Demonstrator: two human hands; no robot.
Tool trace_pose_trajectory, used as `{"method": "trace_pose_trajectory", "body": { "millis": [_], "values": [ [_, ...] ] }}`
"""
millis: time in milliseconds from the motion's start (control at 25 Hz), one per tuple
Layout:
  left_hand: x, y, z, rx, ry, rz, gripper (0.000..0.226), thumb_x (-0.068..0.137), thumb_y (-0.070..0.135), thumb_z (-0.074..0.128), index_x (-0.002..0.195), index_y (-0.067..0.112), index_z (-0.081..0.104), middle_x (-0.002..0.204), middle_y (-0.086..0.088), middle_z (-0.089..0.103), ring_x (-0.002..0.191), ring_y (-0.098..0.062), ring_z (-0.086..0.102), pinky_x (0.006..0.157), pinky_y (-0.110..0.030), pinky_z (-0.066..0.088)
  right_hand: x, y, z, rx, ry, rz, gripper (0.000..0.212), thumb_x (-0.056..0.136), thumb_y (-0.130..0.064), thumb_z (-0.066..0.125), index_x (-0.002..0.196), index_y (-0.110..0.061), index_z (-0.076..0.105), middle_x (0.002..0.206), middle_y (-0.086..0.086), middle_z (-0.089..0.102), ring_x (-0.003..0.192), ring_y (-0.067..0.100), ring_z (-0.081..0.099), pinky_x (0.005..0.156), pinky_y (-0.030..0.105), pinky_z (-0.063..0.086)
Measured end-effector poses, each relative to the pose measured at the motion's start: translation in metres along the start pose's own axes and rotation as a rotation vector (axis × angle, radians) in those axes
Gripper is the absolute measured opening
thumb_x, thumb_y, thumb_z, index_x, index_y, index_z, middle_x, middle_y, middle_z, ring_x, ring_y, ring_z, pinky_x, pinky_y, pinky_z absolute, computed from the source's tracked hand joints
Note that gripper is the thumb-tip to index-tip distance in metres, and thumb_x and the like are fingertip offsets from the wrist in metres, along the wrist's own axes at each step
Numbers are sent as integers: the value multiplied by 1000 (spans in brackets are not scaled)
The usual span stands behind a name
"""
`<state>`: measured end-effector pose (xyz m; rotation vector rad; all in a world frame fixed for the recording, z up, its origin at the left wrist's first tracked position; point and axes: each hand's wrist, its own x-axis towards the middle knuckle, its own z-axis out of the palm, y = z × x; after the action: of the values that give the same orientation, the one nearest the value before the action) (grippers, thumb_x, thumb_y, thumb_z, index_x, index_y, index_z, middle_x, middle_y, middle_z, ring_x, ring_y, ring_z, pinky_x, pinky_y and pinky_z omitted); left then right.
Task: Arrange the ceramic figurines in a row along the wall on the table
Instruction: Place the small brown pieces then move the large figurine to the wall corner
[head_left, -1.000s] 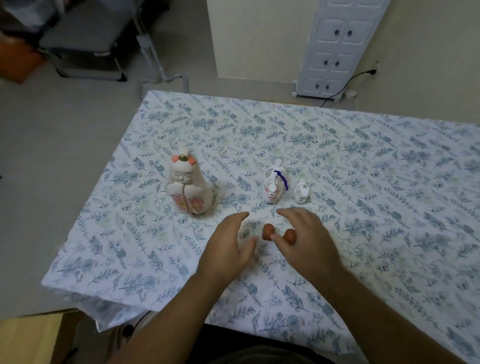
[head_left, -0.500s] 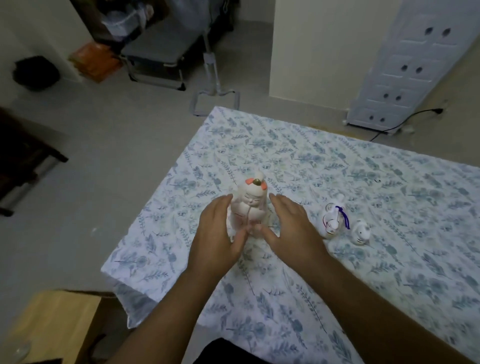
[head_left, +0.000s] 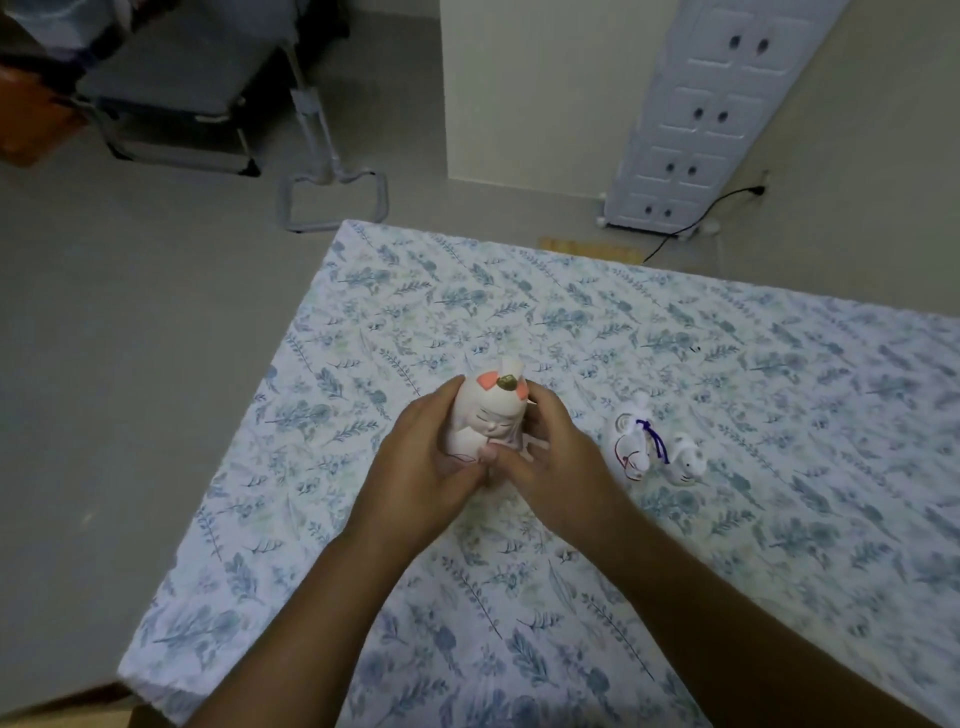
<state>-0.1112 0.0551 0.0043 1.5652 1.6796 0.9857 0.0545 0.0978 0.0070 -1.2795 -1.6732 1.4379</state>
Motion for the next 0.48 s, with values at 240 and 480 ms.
{"method": "trace_pose_trajectory", "body": {
  "millis": [240,480],
  "values": [
    [34,100,36,-64,-76,111,68,81,19,81,138,40,51,125,15,61,114,-8,60,85,-36,59,-28,-28,-91,115,212,-131,61,86,-18,75,125,-56,47,124,-23,64,117,2,61,92,30,56],
    [54,207,183,-194,-227,198,65,80,11,83,132,36,54,119,29,61,108,6,60,77,-20,59,-87,11,-248,143,427,-121,64,87,-16,75,139,-39,46,133,-13,60,120,4,60,94,33,57]
  ]
}}
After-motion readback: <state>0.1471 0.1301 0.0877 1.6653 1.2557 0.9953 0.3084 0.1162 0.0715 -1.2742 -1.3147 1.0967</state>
